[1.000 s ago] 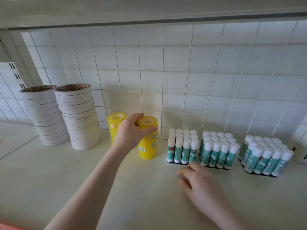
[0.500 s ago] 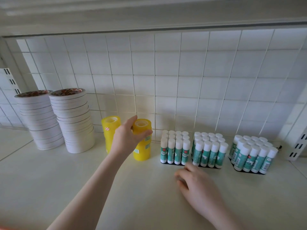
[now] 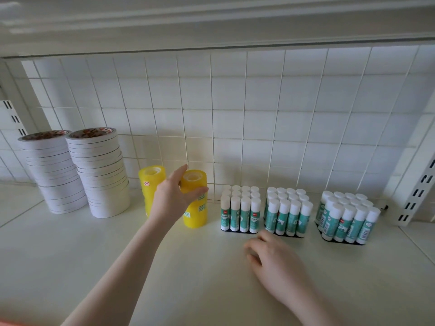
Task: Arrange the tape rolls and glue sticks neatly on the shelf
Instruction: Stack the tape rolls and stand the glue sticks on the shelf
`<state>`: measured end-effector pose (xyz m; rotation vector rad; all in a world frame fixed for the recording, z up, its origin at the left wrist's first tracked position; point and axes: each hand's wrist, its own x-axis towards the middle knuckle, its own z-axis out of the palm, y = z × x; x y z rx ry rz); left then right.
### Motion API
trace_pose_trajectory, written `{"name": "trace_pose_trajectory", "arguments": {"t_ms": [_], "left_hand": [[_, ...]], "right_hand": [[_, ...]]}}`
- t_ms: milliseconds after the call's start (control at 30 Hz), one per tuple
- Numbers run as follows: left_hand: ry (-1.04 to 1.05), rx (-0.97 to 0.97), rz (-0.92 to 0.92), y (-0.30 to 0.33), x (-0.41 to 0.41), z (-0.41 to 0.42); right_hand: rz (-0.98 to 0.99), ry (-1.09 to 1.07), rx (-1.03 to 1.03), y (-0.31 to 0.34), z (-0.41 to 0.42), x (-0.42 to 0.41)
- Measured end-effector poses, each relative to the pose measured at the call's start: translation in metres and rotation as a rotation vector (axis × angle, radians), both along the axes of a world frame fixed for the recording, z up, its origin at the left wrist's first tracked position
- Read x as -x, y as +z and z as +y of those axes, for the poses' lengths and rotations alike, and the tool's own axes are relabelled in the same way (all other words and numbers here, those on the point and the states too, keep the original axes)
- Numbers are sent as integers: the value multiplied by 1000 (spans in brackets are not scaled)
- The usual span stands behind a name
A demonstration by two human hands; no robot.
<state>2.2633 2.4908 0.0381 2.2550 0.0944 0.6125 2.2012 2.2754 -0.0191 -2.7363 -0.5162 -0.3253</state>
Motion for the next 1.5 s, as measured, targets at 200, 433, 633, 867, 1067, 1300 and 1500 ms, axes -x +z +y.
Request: {"name": "trace_pose_trajectory", "arguments": {"t_ms": [200,433,633,867,1067,1300,1500], "left_hand": [[60,-204,-146,-1,30,-10],[164,-388,-272,-21,92,-51],[-9,-420,-192,-36,121,-111],[-220,-438,-144,-34,138,-201],[-395,-437,-115,-36,162,-315],[-512,-390,-85,-43,198,-508],[-580,-330,-53,-35,227,-665]], "right_hand": [[-17,-57,143,13,-27,5],[-77,-257,238,16,-88,39],[-246,-454,158,4,-159,83],[-299,-689,180,5,-249,145],[-284,-865,212,1,-350,199],[-275,-948,161,-9,-526,257],[-225,-960,179,-1,-666,302]]}}
